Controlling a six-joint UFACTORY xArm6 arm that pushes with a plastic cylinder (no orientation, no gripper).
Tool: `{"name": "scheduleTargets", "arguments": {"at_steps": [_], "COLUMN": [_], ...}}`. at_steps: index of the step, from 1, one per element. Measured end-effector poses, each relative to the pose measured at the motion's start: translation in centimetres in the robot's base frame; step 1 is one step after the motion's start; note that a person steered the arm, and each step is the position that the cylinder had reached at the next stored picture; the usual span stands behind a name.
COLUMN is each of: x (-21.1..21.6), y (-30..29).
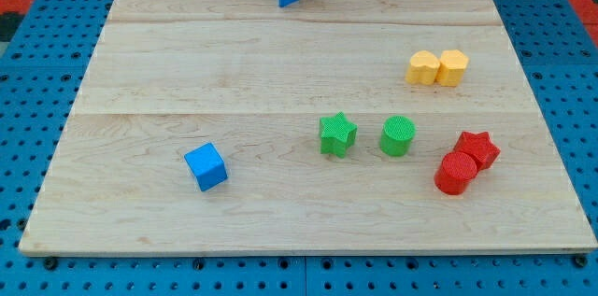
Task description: Move the blue cube below the blue triangle
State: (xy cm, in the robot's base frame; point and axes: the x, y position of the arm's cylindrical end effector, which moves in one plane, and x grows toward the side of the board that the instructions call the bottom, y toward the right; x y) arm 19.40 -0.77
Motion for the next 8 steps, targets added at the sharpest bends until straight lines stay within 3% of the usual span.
{"name": "scheduleTargets", "arguments": {"at_steps": [1,2,4,7,8], "x": [0.2,3.6,21.3,38.5,35.1], "y": [-1.8,2.8,2.4,-6.3,-10.3]}}
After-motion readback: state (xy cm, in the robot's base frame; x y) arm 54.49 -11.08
